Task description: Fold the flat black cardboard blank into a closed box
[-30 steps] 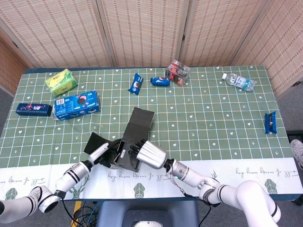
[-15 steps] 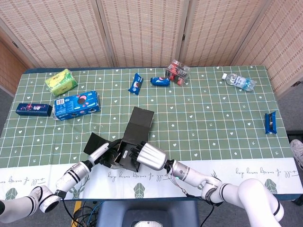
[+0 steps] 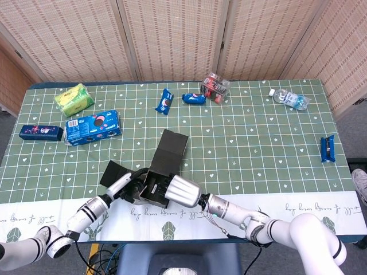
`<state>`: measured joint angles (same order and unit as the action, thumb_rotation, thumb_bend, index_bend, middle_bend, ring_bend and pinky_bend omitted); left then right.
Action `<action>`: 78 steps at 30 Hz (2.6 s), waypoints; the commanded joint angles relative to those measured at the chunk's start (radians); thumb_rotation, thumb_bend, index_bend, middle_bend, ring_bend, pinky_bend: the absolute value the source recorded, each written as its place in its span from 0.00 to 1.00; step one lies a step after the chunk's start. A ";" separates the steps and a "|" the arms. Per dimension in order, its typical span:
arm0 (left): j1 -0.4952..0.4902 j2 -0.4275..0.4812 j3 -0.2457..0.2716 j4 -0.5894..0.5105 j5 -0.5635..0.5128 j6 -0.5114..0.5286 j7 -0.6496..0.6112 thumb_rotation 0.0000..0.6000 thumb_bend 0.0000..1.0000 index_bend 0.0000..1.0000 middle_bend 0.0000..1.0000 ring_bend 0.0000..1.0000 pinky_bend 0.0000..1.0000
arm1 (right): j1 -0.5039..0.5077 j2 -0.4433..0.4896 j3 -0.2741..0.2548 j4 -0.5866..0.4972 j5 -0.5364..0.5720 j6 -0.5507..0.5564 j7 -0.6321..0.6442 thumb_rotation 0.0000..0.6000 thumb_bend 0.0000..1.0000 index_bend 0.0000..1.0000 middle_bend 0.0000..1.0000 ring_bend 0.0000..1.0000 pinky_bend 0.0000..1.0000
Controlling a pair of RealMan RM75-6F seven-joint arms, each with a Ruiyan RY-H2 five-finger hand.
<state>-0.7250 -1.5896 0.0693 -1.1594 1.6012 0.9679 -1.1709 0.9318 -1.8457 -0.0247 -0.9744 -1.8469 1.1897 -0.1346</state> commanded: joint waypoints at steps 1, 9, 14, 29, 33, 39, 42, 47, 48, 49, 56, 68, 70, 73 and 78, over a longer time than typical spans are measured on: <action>0.000 0.002 -0.003 -0.001 -0.003 0.001 0.002 1.00 0.17 0.14 0.17 0.49 0.46 | 0.021 0.023 -0.007 -0.020 -0.008 -0.029 0.003 1.00 0.33 0.47 0.47 0.57 0.61; -0.004 0.010 -0.017 -0.013 -0.008 0.010 0.009 1.00 0.17 0.15 0.17 0.48 0.46 | 0.069 0.073 -0.009 -0.083 -0.004 -0.108 0.028 1.00 0.42 0.54 0.56 0.58 0.61; -0.007 0.010 -0.018 -0.019 -0.007 0.008 0.009 1.00 0.17 0.15 0.17 0.47 0.46 | 0.080 0.084 -0.007 -0.102 0.001 -0.122 0.043 1.00 0.46 0.62 0.65 0.59 0.61; -0.011 0.004 -0.031 -0.031 -0.026 -0.002 0.050 1.00 0.16 0.11 0.13 0.47 0.46 | 0.070 0.140 0.009 -0.154 0.045 -0.139 0.032 1.00 0.18 0.30 0.33 0.59 0.55; -0.004 0.008 -0.042 -0.050 -0.037 0.006 0.091 1.00 0.15 0.03 0.04 0.44 0.45 | 0.052 0.157 0.018 -0.188 0.071 -0.141 -0.003 1.00 0.11 0.17 0.26 0.58 0.54; 0.010 0.018 -0.052 -0.084 -0.056 0.016 0.150 1.00 0.15 0.03 0.02 0.38 0.44 | 0.021 0.178 0.026 -0.219 0.091 -0.112 -0.016 1.00 0.08 0.13 0.22 0.57 0.54; 0.021 0.028 -0.056 -0.103 -0.064 0.028 0.170 1.00 0.15 0.03 0.01 0.36 0.44 | -0.006 0.192 0.035 -0.248 0.109 -0.080 -0.012 1.00 0.08 0.13 0.20 0.57 0.54; 0.038 0.059 -0.067 -0.142 -0.071 0.053 0.198 1.00 0.15 0.03 0.01 0.36 0.43 | -0.090 0.223 0.055 -0.361 0.201 -0.034 -0.006 1.00 0.08 0.13 0.20 0.57 0.54; 0.042 0.068 -0.069 -0.154 -0.072 0.060 0.203 1.00 0.15 0.03 0.01 0.36 0.43 | -0.117 0.232 0.061 -0.410 0.244 -0.031 0.001 1.00 0.08 0.13 0.21 0.57 0.54; 0.046 0.075 -0.072 -0.162 -0.073 0.068 0.208 1.00 0.15 0.03 0.01 0.36 0.43 | -0.138 0.238 0.066 -0.450 0.280 -0.030 0.007 1.00 0.07 0.13 0.21 0.57 0.54; 0.072 0.115 -0.093 -0.214 -0.076 0.121 0.247 1.00 0.15 0.03 0.01 0.36 0.43 | -0.255 0.277 0.103 -0.729 0.563 -0.065 0.071 1.00 0.00 0.04 0.21 0.57 0.55; 0.106 0.152 -0.105 -0.260 -0.061 0.177 0.250 1.00 0.15 0.03 0.01 0.36 0.43 | -0.262 0.206 0.158 -0.835 0.936 -0.136 -0.037 1.00 0.00 0.00 0.05 0.52 0.56; 0.110 0.161 -0.103 -0.265 -0.057 0.182 0.247 1.00 0.15 0.03 0.01 0.36 0.43 | -0.258 0.182 0.168 -0.835 0.974 -0.136 -0.051 1.00 0.00 0.00 0.04 0.52 0.56; 0.117 0.168 -0.104 -0.270 -0.056 0.187 0.236 1.00 0.15 0.03 0.01 0.36 0.43 | -0.251 0.149 0.185 -0.829 1.020 -0.143 -0.061 1.00 0.00 0.00 0.04 0.52 0.56; 0.125 0.174 -0.103 -0.271 -0.046 0.201 0.224 1.00 0.15 0.03 0.01 0.36 0.43 | -0.237 0.089 0.216 -0.793 1.066 -0.124 -0.089 1.00 0.00 0.00 0.04 0.52 0.56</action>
<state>-0.6000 -1.4164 -0.0336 -1.4305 1.5549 1.1695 -0.9472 0.6896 -1.7458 0.1819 -1.7770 -0.7896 1.0605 -0.2152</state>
